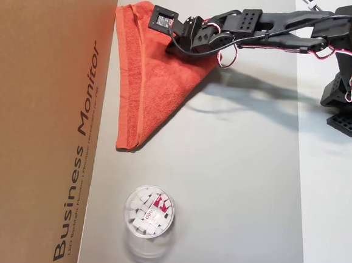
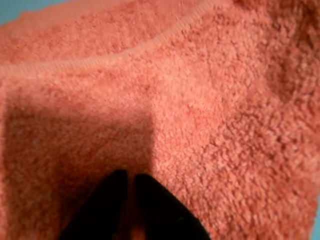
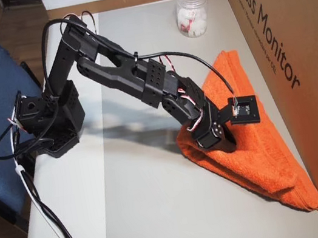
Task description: Fold the blanket.
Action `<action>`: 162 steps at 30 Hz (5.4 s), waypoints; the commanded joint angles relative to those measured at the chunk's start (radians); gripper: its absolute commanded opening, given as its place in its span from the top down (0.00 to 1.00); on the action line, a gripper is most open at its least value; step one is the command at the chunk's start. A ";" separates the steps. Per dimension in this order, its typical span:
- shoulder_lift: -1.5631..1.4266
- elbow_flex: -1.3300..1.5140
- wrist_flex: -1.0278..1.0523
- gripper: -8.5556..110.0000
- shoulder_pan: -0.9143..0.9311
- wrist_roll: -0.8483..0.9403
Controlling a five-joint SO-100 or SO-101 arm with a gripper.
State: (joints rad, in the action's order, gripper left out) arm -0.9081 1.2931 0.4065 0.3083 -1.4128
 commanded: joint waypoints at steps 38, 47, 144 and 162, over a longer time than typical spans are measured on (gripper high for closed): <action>-0.265 0.653 -0.196 0.93 -0.061 -0.543; -0.420 0.862 -0.198 0.93 -0.064 -0.552; -2.243 1.387 0.877 0.93 -0.298 -0.120; -2.485 1.588 1.086 0.93 -0.285 -0.126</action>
State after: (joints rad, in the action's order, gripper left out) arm -3.3855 2.8747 1.4895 0.0169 -1.5324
